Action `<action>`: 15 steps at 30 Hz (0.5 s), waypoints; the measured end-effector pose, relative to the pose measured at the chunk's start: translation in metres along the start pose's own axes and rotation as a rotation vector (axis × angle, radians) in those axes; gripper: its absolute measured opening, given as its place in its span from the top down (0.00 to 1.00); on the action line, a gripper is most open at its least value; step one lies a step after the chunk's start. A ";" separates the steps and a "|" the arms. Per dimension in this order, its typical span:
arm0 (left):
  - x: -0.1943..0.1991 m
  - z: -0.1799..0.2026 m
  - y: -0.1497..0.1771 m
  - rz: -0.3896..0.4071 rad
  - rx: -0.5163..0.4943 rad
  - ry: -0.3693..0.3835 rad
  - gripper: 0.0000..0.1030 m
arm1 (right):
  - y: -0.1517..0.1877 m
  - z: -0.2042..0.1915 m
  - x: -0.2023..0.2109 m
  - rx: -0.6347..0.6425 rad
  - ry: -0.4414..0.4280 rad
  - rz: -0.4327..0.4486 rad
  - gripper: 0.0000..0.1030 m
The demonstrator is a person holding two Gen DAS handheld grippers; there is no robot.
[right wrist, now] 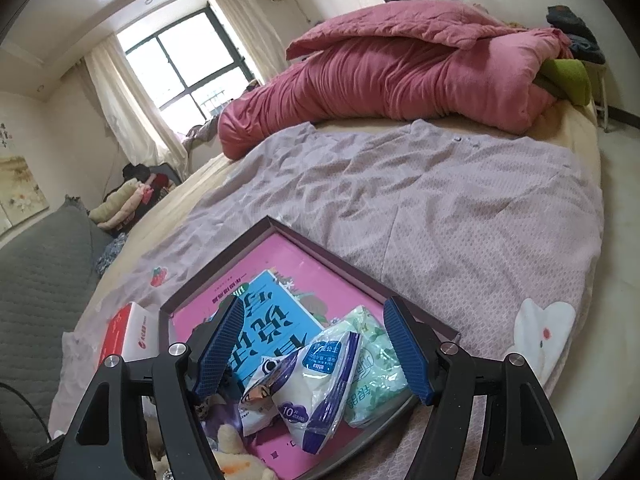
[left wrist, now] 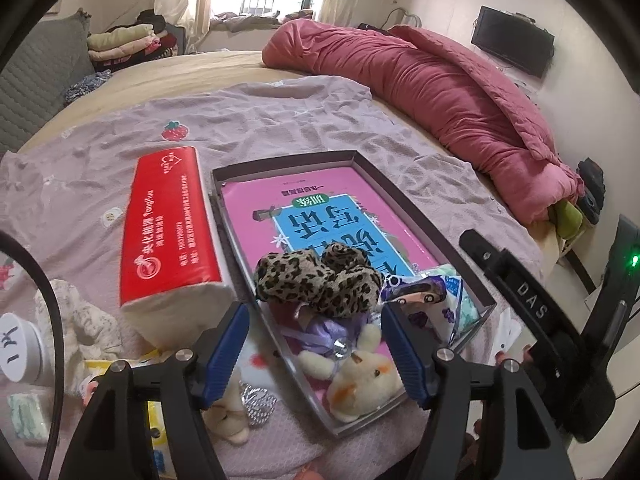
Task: Organize soft objects
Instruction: 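Move both tools back from the tray toward the remaining items beside the tissue pack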
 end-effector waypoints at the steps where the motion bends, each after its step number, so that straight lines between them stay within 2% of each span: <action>1: 0.001 -0.001 0.001 0.002 -0.002 -0.008 0.34 | -0.001 0.000 0.001 0.003 0.006 0.006 0.29; 8: 0.012 -0.006 0.006 0.001 -0.002 -0.040 0.34 | -0.002 -0.007 0.012 0.039 0.017 0.047 0.29; 15: 0.028 -0.009 0.008 0.017 0.006 -0.035 0.34 | -0.005 -0.014 0.026 0.080 0.000 0.076 0.29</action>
Point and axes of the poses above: each gripper's, at about its wrist camera, not at the fingertips, and x roughly against the way its jaws point, z to its right, y to its underside, the point moved 4 cm from there along -x, roughly the way its jaws point, and after that the axes turned 6 degrees about -y, right-handed, at the moved point
